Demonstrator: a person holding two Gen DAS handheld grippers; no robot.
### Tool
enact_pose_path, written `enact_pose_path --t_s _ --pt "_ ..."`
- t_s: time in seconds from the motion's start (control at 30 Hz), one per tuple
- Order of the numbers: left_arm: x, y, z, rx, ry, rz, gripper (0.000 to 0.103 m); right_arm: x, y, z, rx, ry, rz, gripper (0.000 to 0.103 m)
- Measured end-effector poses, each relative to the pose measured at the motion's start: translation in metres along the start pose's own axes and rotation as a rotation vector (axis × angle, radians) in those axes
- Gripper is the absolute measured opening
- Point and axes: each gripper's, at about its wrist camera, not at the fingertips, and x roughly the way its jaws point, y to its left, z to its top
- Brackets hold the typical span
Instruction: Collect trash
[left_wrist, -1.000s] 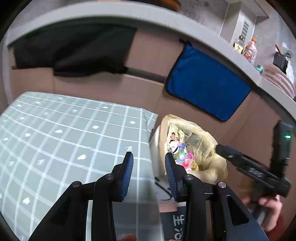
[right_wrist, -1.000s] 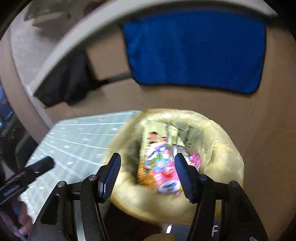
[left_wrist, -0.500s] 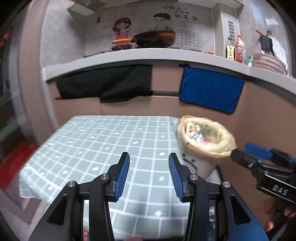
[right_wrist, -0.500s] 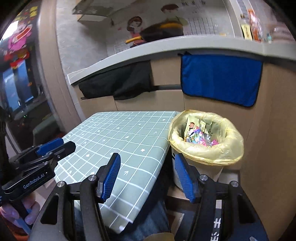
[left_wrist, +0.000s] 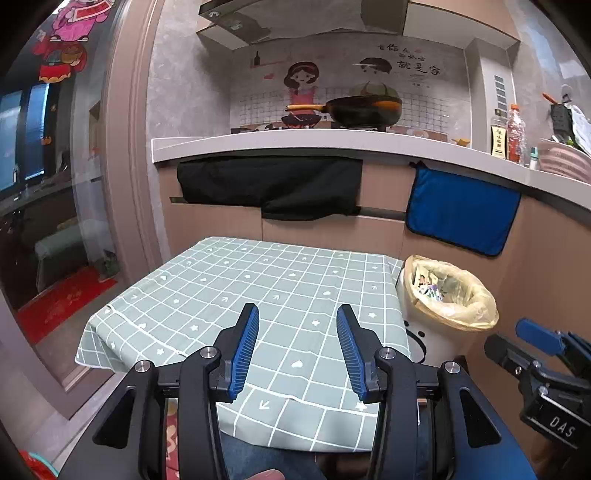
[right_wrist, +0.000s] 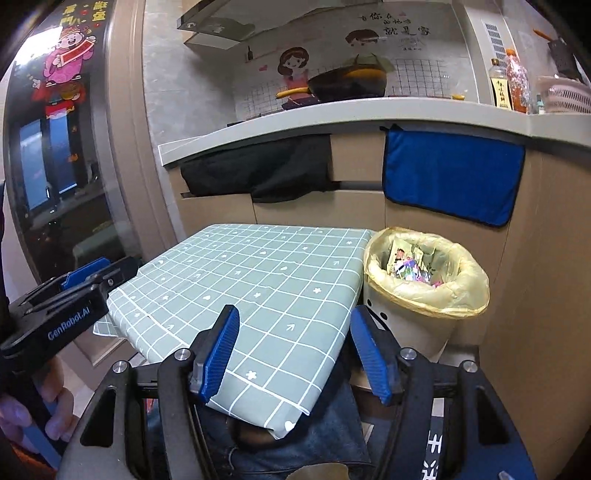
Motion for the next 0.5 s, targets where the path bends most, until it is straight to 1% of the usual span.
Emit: enact_pose_path --t_s 0.17,0.5 --pt "-0.005 0.002 0.0 0.002 -0.008 -0.005 0.045 -0.009 0.008 0.002 -0.019 -0.027 -0.013 0.06" --pt "-0.008 0.003 -0.001 -0.002 -0.008 -0.005 0.045 -0.009 0.013 0.0 -0.028 -0.016 -0.016 0.06"
